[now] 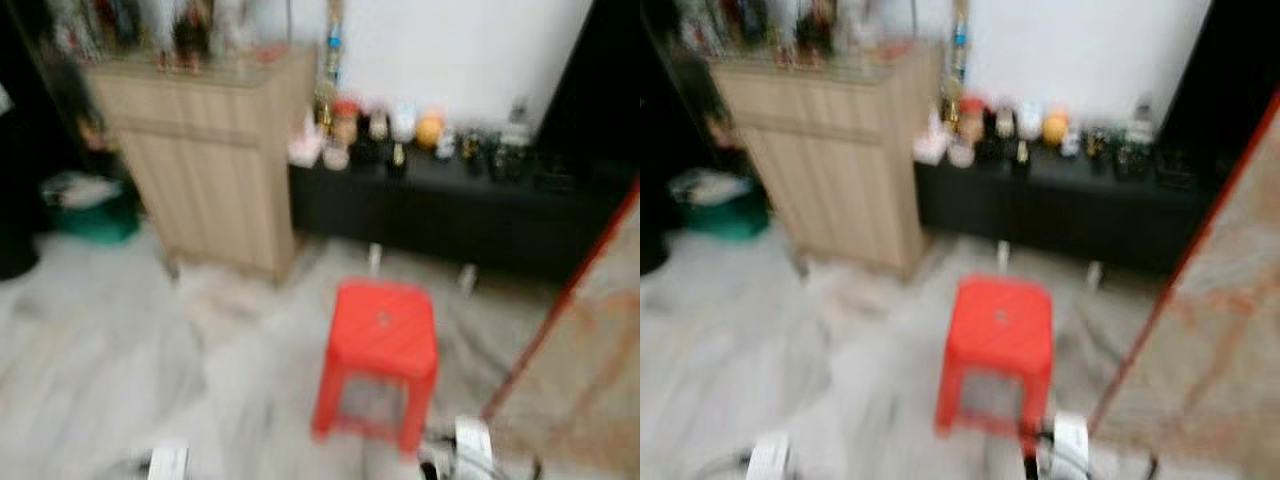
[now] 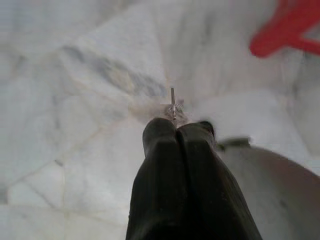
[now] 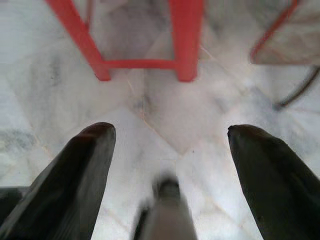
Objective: Hang keys on a hook
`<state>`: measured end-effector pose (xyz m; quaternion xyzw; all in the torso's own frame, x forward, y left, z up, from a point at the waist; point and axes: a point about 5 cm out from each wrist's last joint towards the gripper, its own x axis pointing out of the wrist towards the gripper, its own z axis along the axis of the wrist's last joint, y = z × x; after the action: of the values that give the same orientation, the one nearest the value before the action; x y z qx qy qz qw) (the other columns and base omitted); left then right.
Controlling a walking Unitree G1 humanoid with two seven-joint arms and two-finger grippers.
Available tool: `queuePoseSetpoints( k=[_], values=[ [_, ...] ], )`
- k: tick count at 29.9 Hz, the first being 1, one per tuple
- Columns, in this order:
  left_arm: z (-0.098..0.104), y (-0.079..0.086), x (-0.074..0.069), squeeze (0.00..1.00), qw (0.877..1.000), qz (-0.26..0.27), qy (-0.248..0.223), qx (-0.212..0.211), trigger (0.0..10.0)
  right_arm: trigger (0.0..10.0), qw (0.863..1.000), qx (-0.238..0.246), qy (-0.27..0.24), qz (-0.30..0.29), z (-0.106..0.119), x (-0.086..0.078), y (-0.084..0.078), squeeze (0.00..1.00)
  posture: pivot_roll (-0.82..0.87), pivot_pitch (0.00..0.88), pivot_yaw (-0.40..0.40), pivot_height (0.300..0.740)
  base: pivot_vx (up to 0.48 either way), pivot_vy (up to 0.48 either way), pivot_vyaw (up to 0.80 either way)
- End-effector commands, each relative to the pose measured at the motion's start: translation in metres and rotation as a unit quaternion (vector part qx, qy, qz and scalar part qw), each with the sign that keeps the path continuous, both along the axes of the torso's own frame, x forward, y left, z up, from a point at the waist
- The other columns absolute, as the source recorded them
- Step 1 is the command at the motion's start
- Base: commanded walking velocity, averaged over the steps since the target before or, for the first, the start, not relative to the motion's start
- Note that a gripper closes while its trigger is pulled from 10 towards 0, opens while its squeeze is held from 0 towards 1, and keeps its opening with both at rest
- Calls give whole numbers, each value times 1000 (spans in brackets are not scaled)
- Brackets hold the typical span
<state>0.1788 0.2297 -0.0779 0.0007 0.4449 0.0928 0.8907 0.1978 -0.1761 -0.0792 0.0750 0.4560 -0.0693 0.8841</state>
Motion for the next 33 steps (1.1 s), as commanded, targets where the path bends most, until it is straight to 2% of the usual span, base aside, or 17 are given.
queuePoseSetpoints(
  k=[1,9,13,17,21,33],
  values=[
    [1,2,1,0,1000,-5,11,2,10000,10000,1000,-5,-7,-5,4,6,-2,0,35,0,39,740,0,0,0],
    [8,10,14,0,1000,-8,2,10,10000,10000,1000,-1,-20,-10,13,24,-2,0,19,0,65,740,0,0,0],
    [6,10,9,0,1000,-3,9,11,10000,10000,1000,0,-25,-13,18,31,-4,0,39,0,45,740,0,0,0],
    [2,10,0,0,1000,-5,18,12,10000,10000,1000,-2,-7,2,8,14,-2,0,56,0,35,740,0,0,0],
    [-6,8,-17,0,999,-12,37,5,10000,10000,1000,0,14,1,-6,-13,-2,0,59,0,34,740,0,0,0],
    [-6,8,-17,0,999,-12,37,5,10000,10000,1000,0,14,1,-6,-13,-2,0,59,0,34,740,0,0,0]
  ],
)
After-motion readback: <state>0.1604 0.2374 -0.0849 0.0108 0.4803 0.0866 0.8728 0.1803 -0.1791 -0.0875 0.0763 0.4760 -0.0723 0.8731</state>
